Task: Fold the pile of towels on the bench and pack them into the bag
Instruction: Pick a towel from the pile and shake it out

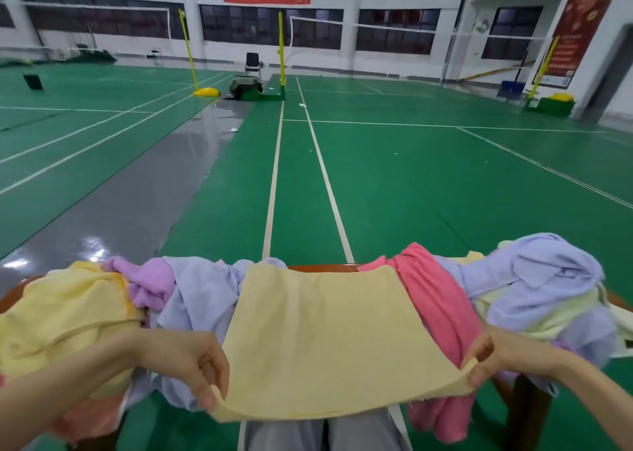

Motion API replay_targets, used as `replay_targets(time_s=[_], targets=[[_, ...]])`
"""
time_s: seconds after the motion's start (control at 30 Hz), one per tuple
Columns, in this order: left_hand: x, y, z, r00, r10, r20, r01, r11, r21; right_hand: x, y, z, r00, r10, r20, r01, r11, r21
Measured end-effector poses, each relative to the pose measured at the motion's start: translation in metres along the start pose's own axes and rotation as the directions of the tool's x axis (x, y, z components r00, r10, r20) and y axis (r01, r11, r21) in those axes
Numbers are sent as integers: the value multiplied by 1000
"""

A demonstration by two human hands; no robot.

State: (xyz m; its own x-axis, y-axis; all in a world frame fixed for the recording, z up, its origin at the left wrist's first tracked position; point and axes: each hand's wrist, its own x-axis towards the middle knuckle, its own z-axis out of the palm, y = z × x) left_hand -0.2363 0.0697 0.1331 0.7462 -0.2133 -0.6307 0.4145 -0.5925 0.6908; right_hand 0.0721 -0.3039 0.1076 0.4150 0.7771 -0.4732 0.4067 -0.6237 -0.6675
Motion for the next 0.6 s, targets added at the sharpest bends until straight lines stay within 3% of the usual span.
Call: replay_targets(time_s=[0.1,0.23,0.47,0.6], targets=[[6,-5,-2,1000,24,19,-23,999,-39,0,-5,0,1000,25,-9,-25,1000,-9],[23,-17,-19,971,59,-231,-72,996,-51,21,-8,-4,967,-7,-254,25,997,66],[46,-30,-82,828,-117,-548,-7,976,-218,94,-27,-30,879,46,-474,-30,999,41],[68,-30,-117,714,-171,-679,44,979,-200,142,-36,-41,809,13,-587,-59,997,-58]])
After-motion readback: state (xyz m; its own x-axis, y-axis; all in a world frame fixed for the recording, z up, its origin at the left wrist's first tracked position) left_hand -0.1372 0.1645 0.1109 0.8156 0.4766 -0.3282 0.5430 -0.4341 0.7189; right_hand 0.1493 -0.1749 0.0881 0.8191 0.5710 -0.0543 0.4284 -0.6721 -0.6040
